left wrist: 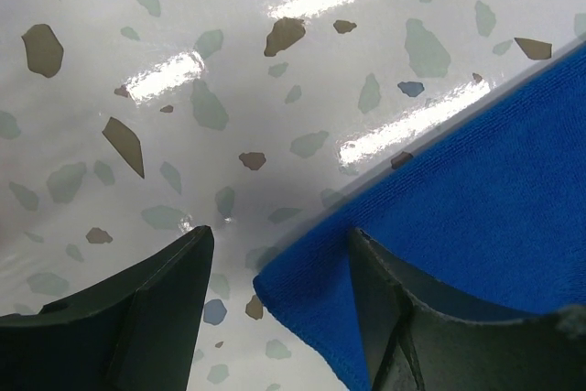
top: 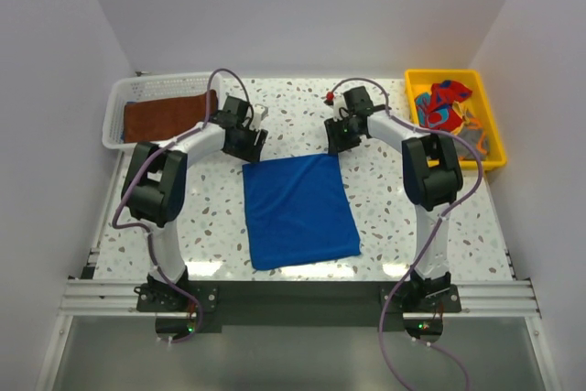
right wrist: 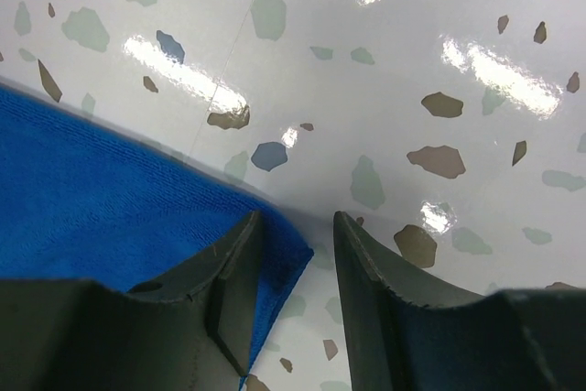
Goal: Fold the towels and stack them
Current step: Fold the towel
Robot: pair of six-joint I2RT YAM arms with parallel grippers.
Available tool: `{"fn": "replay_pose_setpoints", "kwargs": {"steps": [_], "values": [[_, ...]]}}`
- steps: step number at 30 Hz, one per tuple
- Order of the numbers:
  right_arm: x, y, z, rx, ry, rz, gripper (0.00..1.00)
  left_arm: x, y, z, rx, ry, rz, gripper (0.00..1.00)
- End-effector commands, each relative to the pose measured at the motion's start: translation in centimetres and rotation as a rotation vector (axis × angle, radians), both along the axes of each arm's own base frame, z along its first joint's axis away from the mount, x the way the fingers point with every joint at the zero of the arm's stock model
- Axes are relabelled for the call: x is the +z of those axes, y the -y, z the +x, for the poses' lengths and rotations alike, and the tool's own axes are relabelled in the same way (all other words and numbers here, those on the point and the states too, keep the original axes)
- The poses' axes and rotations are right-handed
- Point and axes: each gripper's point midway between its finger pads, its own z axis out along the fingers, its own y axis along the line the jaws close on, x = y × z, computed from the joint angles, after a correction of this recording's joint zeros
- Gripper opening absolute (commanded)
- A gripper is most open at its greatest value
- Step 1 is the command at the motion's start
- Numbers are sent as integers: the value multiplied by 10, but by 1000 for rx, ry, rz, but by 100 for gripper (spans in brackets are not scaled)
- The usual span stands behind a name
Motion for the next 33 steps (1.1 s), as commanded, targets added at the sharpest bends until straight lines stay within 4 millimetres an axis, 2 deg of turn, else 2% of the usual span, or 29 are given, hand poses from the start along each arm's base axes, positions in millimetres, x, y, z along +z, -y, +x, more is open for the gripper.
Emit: {"fn": "replay_pose_setpoints", "kwargs": {"steps": [1, 5, 15, 22, 27, 30, 31, 33], "values": [[-17, 4, -17, 45, -65, -18, 41, 13, 1, -1, -39, 26, -11, 66], [-16, 4, -22, 58, -72, -6, 40, 13, 0, -2, -39, 23, -10, 65], [10, -6, -16, 58, -35, 48, 43, 15, 0, -3, -36, 21, -12, 64], [0, -1, -26, 62, -72, 20, 42, 13, -2, -5, -37, 18, -7, 64], [-11, 7, -33, 60, -95, -11, 38, 12, -1, -6, -40, 12, -10, 63], [-14, 9, -36, 65, -105, -28, 29, 12, -1, -7, -42, 9, -10, 62], [-14, 10, -36, 63, -103, -28, 20, 12, -1, -8, -44, 8, -10, 61], [-15, 9, -35, 66, -101, -27, 11, 13, -1, -8, -44, 10, -14, 60]]}}
